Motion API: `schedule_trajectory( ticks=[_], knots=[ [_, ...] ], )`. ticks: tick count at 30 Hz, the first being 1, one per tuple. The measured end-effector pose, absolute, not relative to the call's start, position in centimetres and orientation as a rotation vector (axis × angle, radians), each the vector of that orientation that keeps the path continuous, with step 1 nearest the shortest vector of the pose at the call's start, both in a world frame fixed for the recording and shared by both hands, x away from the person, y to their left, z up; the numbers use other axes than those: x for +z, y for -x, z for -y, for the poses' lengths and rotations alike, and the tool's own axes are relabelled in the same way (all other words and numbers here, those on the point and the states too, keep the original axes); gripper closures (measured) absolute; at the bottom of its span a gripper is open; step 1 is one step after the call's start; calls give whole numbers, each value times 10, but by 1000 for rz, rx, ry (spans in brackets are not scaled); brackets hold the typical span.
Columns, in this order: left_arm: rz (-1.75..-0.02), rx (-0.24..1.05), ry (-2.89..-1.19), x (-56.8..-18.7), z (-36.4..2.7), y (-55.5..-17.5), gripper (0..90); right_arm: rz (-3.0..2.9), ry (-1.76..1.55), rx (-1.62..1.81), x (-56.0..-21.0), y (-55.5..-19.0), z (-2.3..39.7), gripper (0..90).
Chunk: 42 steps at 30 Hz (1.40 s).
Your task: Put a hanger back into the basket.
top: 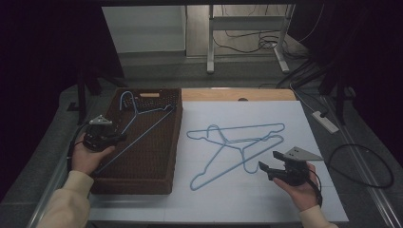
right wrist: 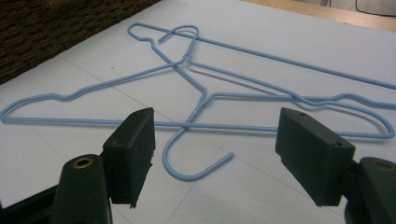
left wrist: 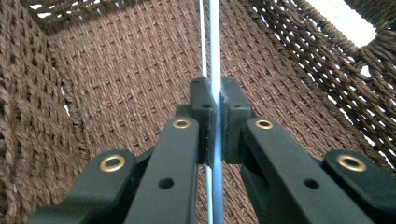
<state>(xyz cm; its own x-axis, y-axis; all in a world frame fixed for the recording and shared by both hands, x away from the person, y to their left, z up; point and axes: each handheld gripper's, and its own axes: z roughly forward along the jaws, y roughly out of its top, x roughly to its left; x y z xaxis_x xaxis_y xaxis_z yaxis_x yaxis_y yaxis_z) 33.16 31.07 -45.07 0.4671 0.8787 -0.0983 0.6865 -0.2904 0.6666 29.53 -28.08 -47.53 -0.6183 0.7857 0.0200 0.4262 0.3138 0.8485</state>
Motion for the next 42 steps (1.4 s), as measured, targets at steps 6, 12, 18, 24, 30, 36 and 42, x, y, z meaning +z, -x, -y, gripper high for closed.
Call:
schedule_trajectory(
  ticks=[6,12,18,24,30,36,42],
  knots=[
    [-1379,432,-2104,-454,-310,-337,863,-2195,-1074,1221,-476,-296,280,291],
    [-1492,439,-2146,-460,-309,-343,860,-2199,-1076,1221,-476,-297,280,290],
    [-1548,469,-2211,-464,-305,-348,859,-2202,-1073,1221,-476,-297,279,290],
    [-1567,472,-2244,-467,-302,-350,857,-2198,-1076,1224,-475,-297,281,291],
    [-1575,517,-2248,-468,-301,-350,826,-2201,-1075,1232,-475,-297,280,291],
    [-1587,549,-2189,-462,-302,-345,643,-2201,-1077,1243,-474,-296,280,292],
    [-1526,521,-2094,-446,-303,-333,495,-2199,-1079,1245,-474,-296,281,292]
  ],
)
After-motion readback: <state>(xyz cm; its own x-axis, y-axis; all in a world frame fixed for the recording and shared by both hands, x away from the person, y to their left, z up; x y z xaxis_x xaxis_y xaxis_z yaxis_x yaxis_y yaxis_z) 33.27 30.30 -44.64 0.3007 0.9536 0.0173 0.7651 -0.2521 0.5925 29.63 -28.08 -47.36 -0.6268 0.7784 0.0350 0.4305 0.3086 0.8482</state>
